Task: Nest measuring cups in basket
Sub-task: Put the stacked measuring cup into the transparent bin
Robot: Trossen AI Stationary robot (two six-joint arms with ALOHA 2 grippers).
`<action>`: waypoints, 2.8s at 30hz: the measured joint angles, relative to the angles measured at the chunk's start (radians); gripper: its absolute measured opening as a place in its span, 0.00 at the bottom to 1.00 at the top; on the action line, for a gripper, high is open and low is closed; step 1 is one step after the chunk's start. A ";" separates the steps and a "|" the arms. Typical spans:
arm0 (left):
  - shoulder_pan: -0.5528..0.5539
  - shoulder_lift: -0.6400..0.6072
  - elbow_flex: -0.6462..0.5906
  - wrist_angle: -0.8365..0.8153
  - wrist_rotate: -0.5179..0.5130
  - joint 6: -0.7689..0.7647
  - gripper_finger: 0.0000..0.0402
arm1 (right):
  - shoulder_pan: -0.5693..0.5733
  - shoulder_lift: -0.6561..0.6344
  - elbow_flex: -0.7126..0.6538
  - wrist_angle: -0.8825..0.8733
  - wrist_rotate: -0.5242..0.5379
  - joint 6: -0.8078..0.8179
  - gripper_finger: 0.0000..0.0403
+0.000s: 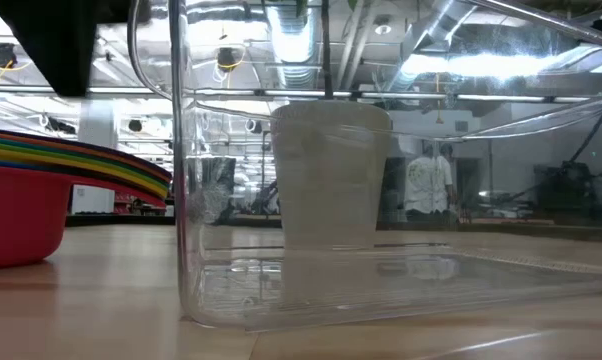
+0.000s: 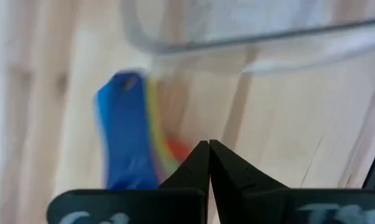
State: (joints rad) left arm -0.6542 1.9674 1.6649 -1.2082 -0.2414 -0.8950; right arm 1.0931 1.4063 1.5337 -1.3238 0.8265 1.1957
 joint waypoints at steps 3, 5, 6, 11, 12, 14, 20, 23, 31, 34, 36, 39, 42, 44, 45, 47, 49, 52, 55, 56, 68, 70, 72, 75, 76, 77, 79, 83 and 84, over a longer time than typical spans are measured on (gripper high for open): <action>-0.029 -0.039 0.005 -0.108 -0.007 -0.086 0.00 | 0.000 0.000 0.000 -0.001 0.006 0.000 0.07; -0.050 -0.065 0.005 -0.146 -0.009 -0.143 0.00 | -0.001 0.000 0.000 -0.001 0.006 0.000 0.07; -0.062 -0.079 0.005 -0.158 -0.009 -0.170 0.00 | -0.001 0.000 0.000 -0.001 0.007 -0.001 0.07; -0.126 -0.107 0.006 -0.120 -0.034 -0.313 0.00 | -0.002 0.000 0.000 -0.002 0.007 -0.001 0.07; -0.138 -0.106 0.006 -0.110 -0.034 -0.335 0.00 | -0.002 0.000 0.000 -0.003 0.007 -0.001 0.07; -0.154 -0.098 0.006 -0.090 -0.016 -0.363 0.00 | -0.002 0.000 0.000 -0.006 0.007 -0.003 0.07; -0.181 -0.069 0.005 -0.013 0.016 -0.371 0.07 | -0.002 0.000 0.000 -0.012 0.007 -0.045 0.07; -0.188 -0.068 -0.009 0.021 0.009 -0.362 0.14 | -0.002 0.000 0.000 -0.012 0.008 -0.053 0.07; -0.190 -0.068 -0.017 -0.042 0.008 -0.314 0.42 | -0.002 0.000 0.000 -0.011 0.008 -0.055 0.07; -0.192 -0.068 -0.017 -0.052 0.008 -0.313 0.54 | -0.002 0.000 0.000 -0.011 0.008 -0.056 0.07; -0.192 -0.068 -0.024 -0.060 -0.006 -0.315 0.62 | -0.002 0.000 0.000 -0.011 0.008 -0.064 0.07; -0.195 -0.068 -0.035 -0.078 -0.016 -0.323 0.72 | -0.002 0.000 0.000 -0.011 0.008 -0.094 0.07; -0.197 -0.068 -0.056 -0.062 0.014 -0.372 0.77 | -0.002 0.000 0.000 -0.012 0.008 -0.106 0.07; -0.196 -0.066 -0.061 -0.062 0.052 -0.400 0.79 | -0.002 0.000 0.000 -0.012 0.008 -0.106 0.07; -0.195 -0.067 -0.061 -0.052 0.067 -0.400 0.79 | -0.002 0.000 0.000 -0.012 0.008 -0.106 0.07; -0.195 -0.067 -0.060 -0.027 0.078 -0.382 0.79 | -0.002 0.000 0.000 -0.012 0.008 -0.106 0.07; -0.193 -0.067 -0.060 0.007 0.061 -0.359 0.79 | -0.002 0.000 0.000 -0.012 0.008 -0.106 0.07; -0.186 -0.067 -0.060 0.036 0.057 -0.339 0.79 | -0.002 0.000 0.000 -0.008 0.008 -0.105 0.07; -0.182 -0.067 -0.060 0.053 0.078 -0.341 0.79 | -0.002 0.000 0.000 -0.008 0.008 -0.105 0.07; -0.182 -0.067 -0.060 0.053 0.075 -0.343 0.79 | -0.002 0.000 0.000 -0.008 0.008 -0.105 0.07; -0.186 -0.067 0.109 -0.178 -0.072 -0.427 0.79 | -0.007 0.005 0.000 -0.008 0.008 -0.067 0.07; -0.213 -0.068 0.174 -0.206 -0.161 -0.456 0.79 | -0.010 0.005 0.000 -0.007 0.006 -0.034 0.07; -0.243 -0.070 0.206 -0.180 -0.239 -0.472 0.79 | -0.012 0.005 0.000 -0.008 0.006 -0.014 0.07; -0.277 -0.069 0.198 -0.067 -0.264 -0.467 0.79 | -0.016 0.005 0.000 -0.008 0.005 -0.011 0.07; -0.284 -0.067 0.189 -0.029 -0.253 -0.466 0.79 | -0.016 0.005 0.000 -0.008 0.005 -0.011 0.07; -0.291 -0.056 0.185 0.003 -0.239 -0.470 0.79 | -0.016 0.005 0.000 -0.008 0.005 -0.011 0.07; -0.305 -0.022 0.184 0.053 -0.210 -0.489 0.79 | -0.016 0.005 0.000 -0.007 0.005 -0.015 0.07; -0.324 0.081 0.185 0.192 -0.119 -0.501 0.79 | -0.016 0.006 0.000 -0.008 0.005 -0.015 0.07; -0.328 0.108 0.185 0.217 -0.102 -0.504 0.79 | -0.016 0.006 0.000 -0.008 0.005 -0.015 0.07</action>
State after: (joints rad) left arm -0.9825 2.0753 1.8503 -0.9913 -0.3433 -1.3987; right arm 1.0775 1.4120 1.5337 -1.3315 0.8314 1.1805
